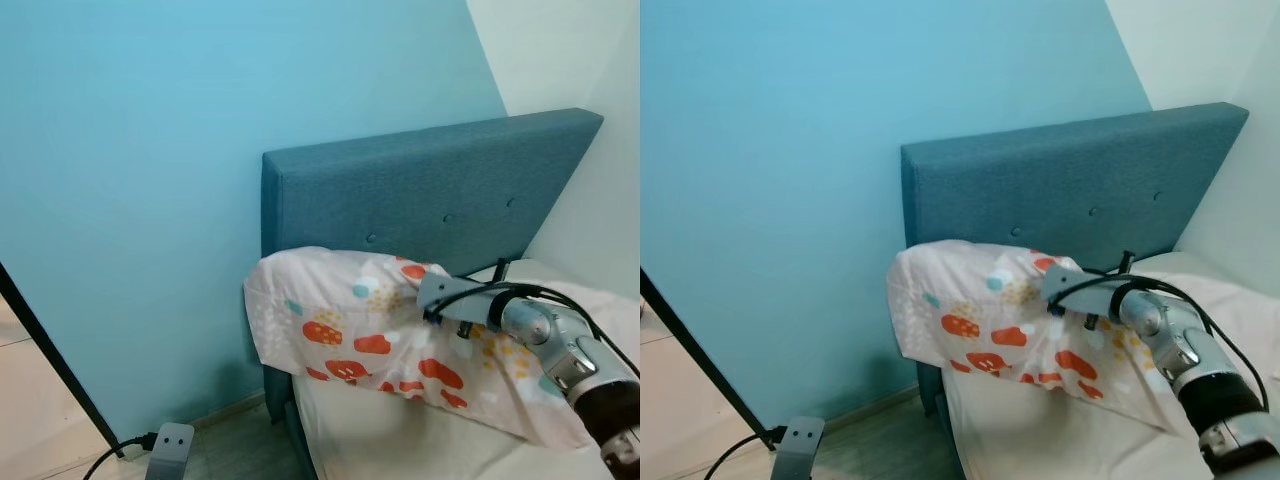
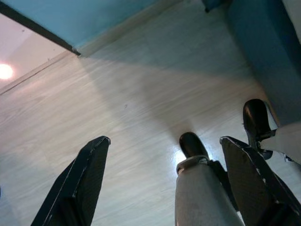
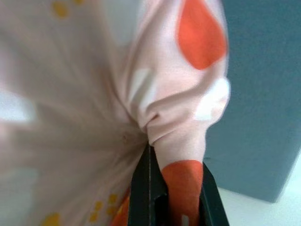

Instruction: Clean up the room

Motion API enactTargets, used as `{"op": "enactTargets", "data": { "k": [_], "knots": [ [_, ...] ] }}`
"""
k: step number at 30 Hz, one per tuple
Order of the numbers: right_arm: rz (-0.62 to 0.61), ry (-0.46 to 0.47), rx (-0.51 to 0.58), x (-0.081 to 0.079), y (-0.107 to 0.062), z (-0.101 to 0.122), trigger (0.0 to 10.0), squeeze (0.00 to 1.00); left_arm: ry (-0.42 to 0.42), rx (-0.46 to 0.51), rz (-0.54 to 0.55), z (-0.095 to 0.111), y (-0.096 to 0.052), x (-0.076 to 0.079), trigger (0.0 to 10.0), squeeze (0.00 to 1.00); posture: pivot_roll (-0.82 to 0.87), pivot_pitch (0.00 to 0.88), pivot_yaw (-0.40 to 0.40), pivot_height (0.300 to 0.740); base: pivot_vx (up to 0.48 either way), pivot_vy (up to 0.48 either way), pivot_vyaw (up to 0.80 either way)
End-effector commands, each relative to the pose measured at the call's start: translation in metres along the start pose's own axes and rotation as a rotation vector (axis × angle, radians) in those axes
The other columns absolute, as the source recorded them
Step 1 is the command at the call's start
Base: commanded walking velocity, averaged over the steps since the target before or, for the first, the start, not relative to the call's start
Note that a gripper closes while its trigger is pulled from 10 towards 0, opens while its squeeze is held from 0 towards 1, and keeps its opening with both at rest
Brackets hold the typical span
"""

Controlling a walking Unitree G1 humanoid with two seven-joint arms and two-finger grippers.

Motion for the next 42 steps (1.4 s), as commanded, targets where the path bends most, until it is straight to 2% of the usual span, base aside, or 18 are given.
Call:
{"op": "enactTargets", "data": {
  "k": [1, 4, 6, 8, 11, 12, 13, 15, 20, 23, 24, 25, 26, 28, 33, 38, 40, 42],
  "knots": [
    [-0.104, -0.052, 0.019, 0.026, -0.001, 0.003, 10.0, 0.00, 0.012, -0.009, -0.001, -0.003, -0.001, -0.001, 10.0, 0.00, -0.03, 0.002, -0.073, 0.740, 0.000, 0.000, 0.00],
    [-0.115, -0.112, 0.011, 0.029, 0.002, 0.001, 10.0, 0.00, 0.015, -0.012, 0.002, -0.006, -0.001, -0.004, 10.0, 0.00, -0.02, 0.020, -0.081, 0.740, 0.000, 0.000, 0.00],
    [-0.177, -0.227, -0.001, 0.044, 0.008, 0.004, 10.0, 0.00, 0.014, -0.022, 0.016, -0.012, -0.003, -0.010, 10.0, 0.00, 0.00, 0.050, -0.092, 0.740, 0.000, 0.000, 0.00],
    [-0.296, -0.478, 0.001, 0.070, 0.016, 0.015, 10.0, 0.00, 0.017, -0.044, 0.042, -0.028, -0.008, -0.023, 10.0, 0.00, 0.03, 0.091, -0.110, 0.740, 0.000, 0.000, 0.00],
    [-0.296, -0.478, 0.001, 0.070, 0.016, 0.015, 10.0, 0.00, 0.017, -0.044, 0.042, -0.028, -0.008, -0.023, 10.0, 0.00, 0.03, 0.091, -0.110, 0.740, 0.000, 0.000, 0.00],
    [-0.340, -0.590, 0.016, 0.080, 0.018, 0.023, 10.0, 0.00, 0.018, -0.054, 0.053, -0.035, -0.011, -0.029, 10.0, 0.00, 0.04, 0.110, -0.118, 0.740, 0.000, 0.000, 0.00],
    [-0.340, -0.590, 0.016, 0.080, 0.018, 0.023, 10.0, 0.00, 0.018, -0.054, 0.053, -0.035, -0.011, -0.029, 10.0, 0.00, 0.04, 0.110, -0.118, 0.740, 0.000, 0.000, 0.00],
    [-0.458, -0.796, 0.066, 0.103, 0.020, 0.042, 10.0, 0.00, 0.020, -0.067, 0.077, -0.046, -0.017, -0.041, 10.0, 0.00, 0.06, 0.163, -0.131, 0.740, 0.000, 0.000, 0.00],
    [-0.547, -0.889, 0.112, 0.117, 0.020, 0.054, 10.0, 0.00, 0.027, -0.065, 0.088, -0.051, -0.020, -0.050, 10.0, 0.00, 0.08, 0.190, -0.128, 0.740, 0.000, 0.000, 0.00],
    [-0.591, -0.885, 0.147, 0.116, 0.021, 0.061, 10.0, 0.00, 0.038, -0.049, 0.089, -0.049, -0.021, -0.055, 10.0, 0.00, 0.09, 0.202, -0.126, 0.740, 0.000, 0.000, 0.00],
    [-0.576, -0.857, 0.149, 0.107, 0.024, 0.058, 10.0, 0.38, 0.041, -0.044, 0.090, -0.048, -0.021, -0.056, 10.0, 0.00, 0.09, 0.209, -0.118, 0.740, 0.000, 0.000, 0.00],
    [-0.576, -0.857, 0.149, 0.107, 0.024, 0.058, 10.0, 0.38, 0.041, -0.044, 0.090, -0.048, -0.021, -0.056, 10.0, 0.00, 0.09, 0.209, -0.118, 0.740, 0.000, 0.000, 0.00],
    [-0.552, -0.811, 0.139, 0.094, 0.026, 0.053, 10.0, 0.91, 0.041, -0.042, 0.089, -0.048, -0.022, -0.056, 10.0, 0.00, 0.10, 0.208, -0.115, 0.740, 0.000, 0.000, 0.00],
    [-0.519, -0.772, 0.118, 0.082, 0.028, 0.046, 10.0, 1.00, 0.041, -0.039, 0.087, -0.048, -0.021, -0.056, 10.0, 0.00, 0.10, 0.211, -0.103, 0.740, 0.000, 0.000, 0.00],
    [-0.469, -0.658, 0.000, 0.054, 0.023, 0.014, 10.0, 1.00, 0.039, -0.031, 0.073, -0.044, -0.020, -0.051, 10.0, 0.00, 0.09, 0.198, -0.087, 0.740, 0.000, 0.000, 0.00],
    [-0.492, -0.552, -0.152, 0.048, 0.011, -0.018, 10.0, 1.00, 0.010, -0.019, 0.067, -0.037, -0.016, -0.046, 10.0, 0.00, 0.08, 0.174, -0.066, 0.740, 0.000, 0.000, 0.00],
    [-0.507, -0.436, -0.283, 0.040, -0.004, -0.047, 10.0, 1.00, 0.000, -0.004, 0.043, -0.025, -0.011, -0.037, 10.0, 0.00, 0.06, 0.147, -0.046, 0.740, 0.000, 0.000, 0.00],
    [-0.507, -0.436, -0.283, 0.040, -0.004, -0.047, 10.0, 1.00, 0.000, -0.004, 0.043, -0.025, -0.011, -0.037, 10.0, 0.00, 0.06, 0.147, -0.046, 0.740, 0.000, 0.000, 0.00]
  ]
}}
Point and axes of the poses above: a point about 5 cm out from each wrist's last joint towards the gripper, its own y axis pointing out of the wrist towards the gripper, its own z axis along the axis of the wrist's last joint, x = y × z, the point moved 2 cm from there along y, pointing out of the wrist towards the gripper, and after that the axes turned 12 degrees about -y, right-handed, at the moved point
